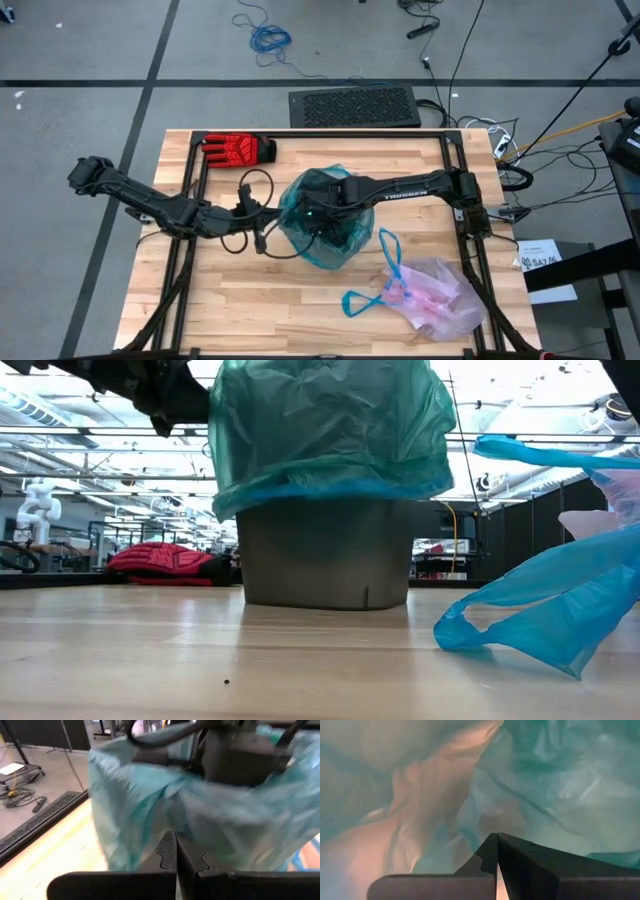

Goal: Place trash/remove bag and relplace
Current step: Insert the blue trash bag into the black trash bin

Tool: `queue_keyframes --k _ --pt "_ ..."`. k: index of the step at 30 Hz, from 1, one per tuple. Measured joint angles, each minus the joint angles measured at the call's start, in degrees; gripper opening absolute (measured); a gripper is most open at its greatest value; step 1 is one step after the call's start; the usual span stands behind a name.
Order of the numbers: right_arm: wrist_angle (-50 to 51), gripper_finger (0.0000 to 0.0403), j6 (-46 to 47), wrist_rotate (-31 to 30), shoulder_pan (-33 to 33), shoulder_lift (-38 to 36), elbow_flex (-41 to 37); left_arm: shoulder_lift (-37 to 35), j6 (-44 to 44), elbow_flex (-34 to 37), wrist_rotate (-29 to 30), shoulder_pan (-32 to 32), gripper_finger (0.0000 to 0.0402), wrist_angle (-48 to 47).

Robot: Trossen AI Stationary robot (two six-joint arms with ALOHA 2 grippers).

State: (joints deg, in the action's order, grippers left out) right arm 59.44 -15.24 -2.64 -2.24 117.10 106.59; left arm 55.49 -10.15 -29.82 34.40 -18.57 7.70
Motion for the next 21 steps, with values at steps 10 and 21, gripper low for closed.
queue_keyframes --k 10,21 --pt "-2.00 0.0000 0.24 2.60 -0.11 0.11 -3.64 -0.14 -1.51 1.26 1.26 -0.67 0.0000 -0.51" --pt "-5.43 0.0000 0.08 3.49 0.31 0.11 -8.53 -0.12 -1.55 1.26 1.33 -1.07 0.0000 -0.54"
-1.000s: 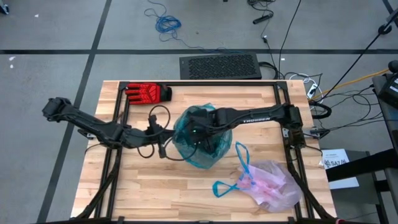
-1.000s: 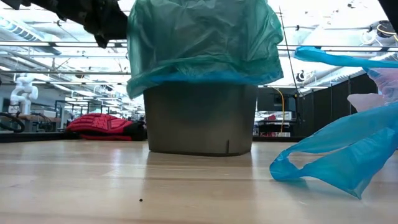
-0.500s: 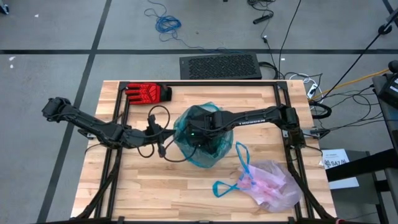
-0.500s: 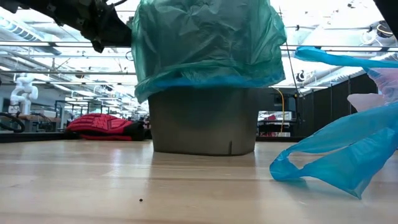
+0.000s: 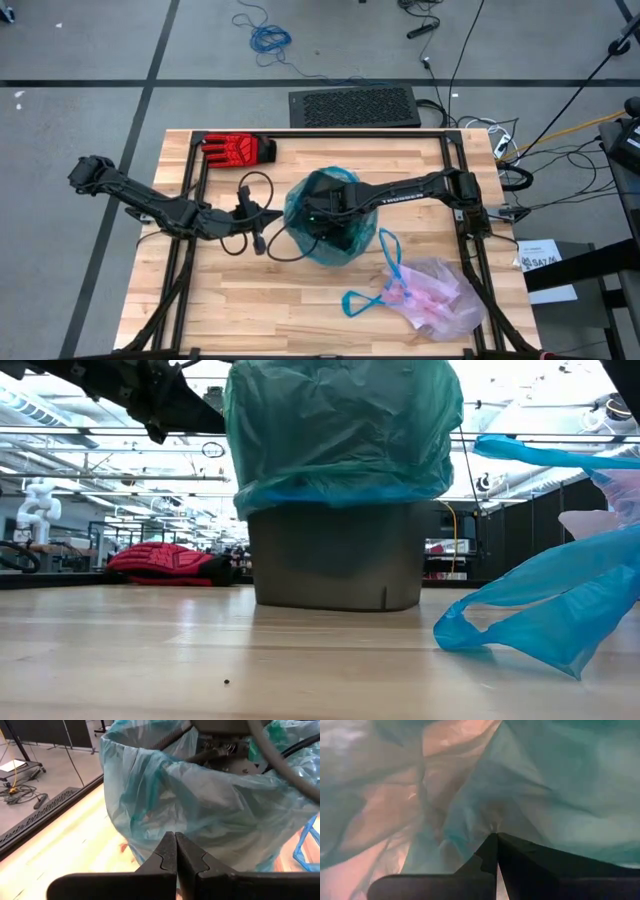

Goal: Place trash/remove bag and relplace
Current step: Insert the blue trash bag into the black trash bin

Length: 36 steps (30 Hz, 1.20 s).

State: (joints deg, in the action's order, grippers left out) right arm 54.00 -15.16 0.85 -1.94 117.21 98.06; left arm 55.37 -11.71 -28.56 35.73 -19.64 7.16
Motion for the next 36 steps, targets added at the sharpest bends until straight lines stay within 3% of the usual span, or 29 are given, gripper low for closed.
queue_keyframes --k 17,28,36 --pt "-0.77 0.0000 0.55 2.31 0.09 0.16 -1.44 0.00 0.32 0.02 2.54 0.01 0.0000 -0.17" --pt "-2.30 0.0000 -0.66 2.58 0.09 5.65 -1.38 0.00 0.13 0.07 2.53 0.00 0.0000 -0.41" --pt "-1.73 0.0000 0.64 2.53 -0.06 3.06 -1.21 0.00 0.13 0.07 2.51 0.00 0.0000 -0.48"
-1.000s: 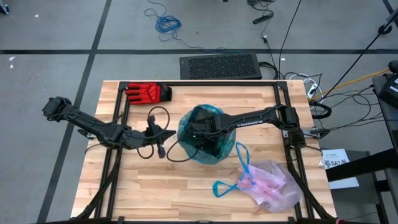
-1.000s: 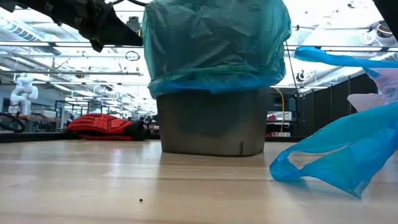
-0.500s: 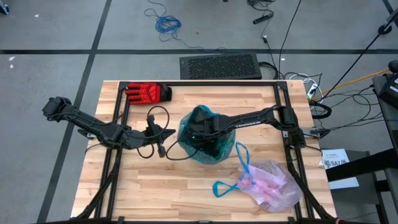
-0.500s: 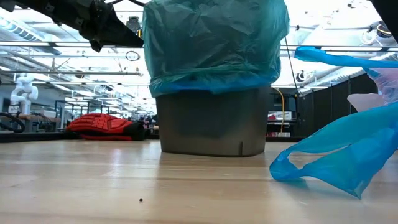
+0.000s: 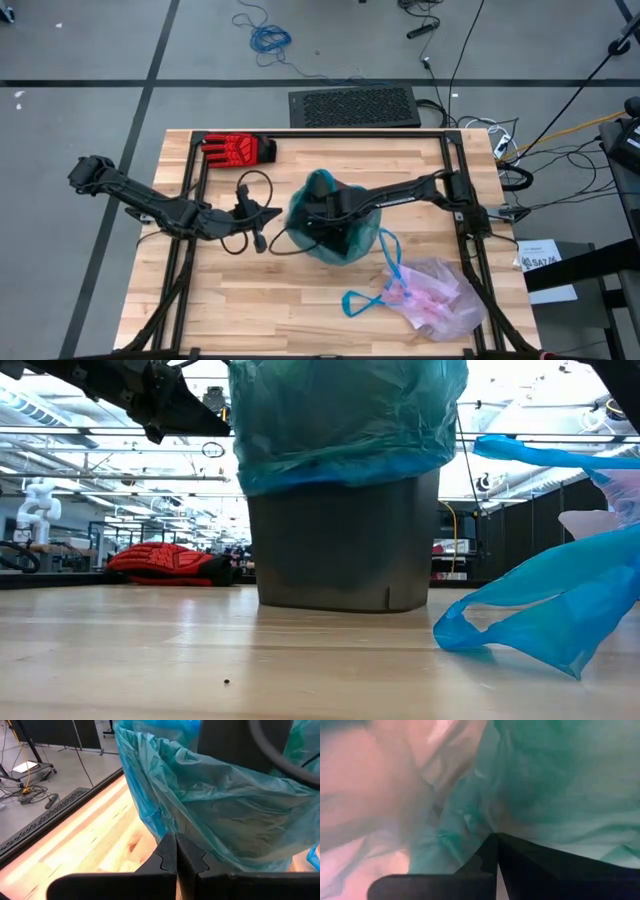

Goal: Place trash/remove bag and relplace
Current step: Insert the blue trash bag into the black trash bin

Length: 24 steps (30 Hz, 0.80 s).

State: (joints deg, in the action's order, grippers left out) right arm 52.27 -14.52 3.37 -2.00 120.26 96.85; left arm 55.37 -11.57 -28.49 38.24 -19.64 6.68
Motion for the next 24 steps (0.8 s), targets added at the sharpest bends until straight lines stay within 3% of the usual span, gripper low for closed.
queue_keyframes --k 24 --pt "0.31 0.0000 3.19 -0.19 -3.17 -7.37 0.16 0.00 0.04 0.00 0.00 0.00 0.0000 0.10"
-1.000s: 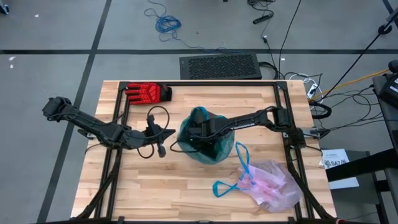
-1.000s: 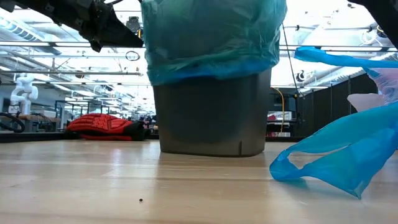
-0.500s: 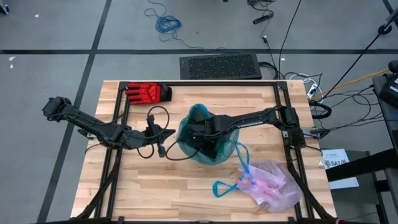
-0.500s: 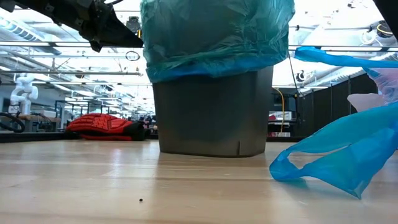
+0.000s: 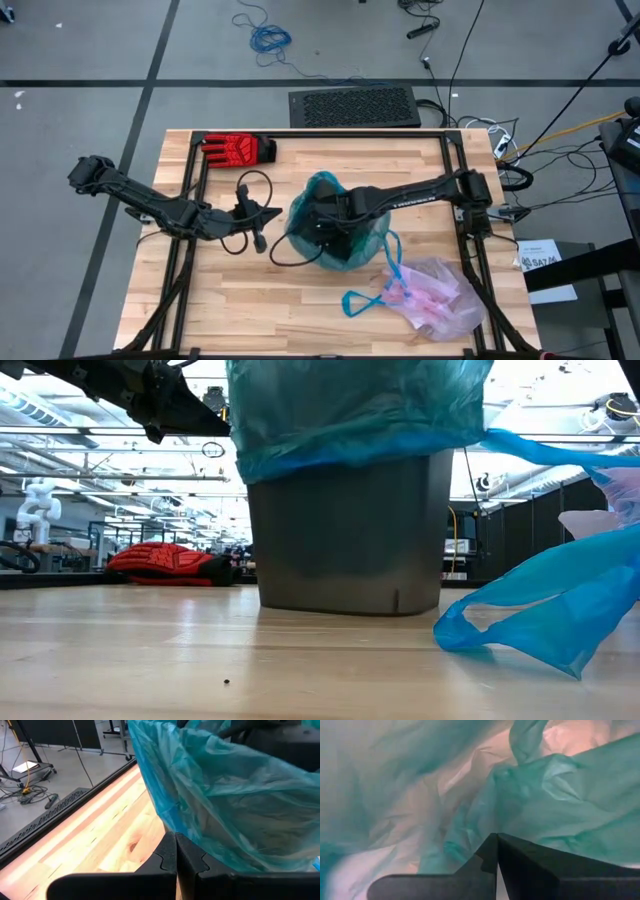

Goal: Place trash/remove bag and relplace
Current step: Insert the blue trash bag into the black trash bin

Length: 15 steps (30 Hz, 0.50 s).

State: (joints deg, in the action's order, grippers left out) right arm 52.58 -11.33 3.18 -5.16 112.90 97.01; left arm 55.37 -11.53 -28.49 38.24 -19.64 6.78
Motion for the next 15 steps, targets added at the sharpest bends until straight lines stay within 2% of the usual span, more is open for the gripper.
queue_keyframes --k 15 --pt "-1.90 0.0000 -0.16 -1.83 -0.21 -1.65 0.00 -0.01 -0.05 0.00 -0.02 0.00 0.0000 0.01"
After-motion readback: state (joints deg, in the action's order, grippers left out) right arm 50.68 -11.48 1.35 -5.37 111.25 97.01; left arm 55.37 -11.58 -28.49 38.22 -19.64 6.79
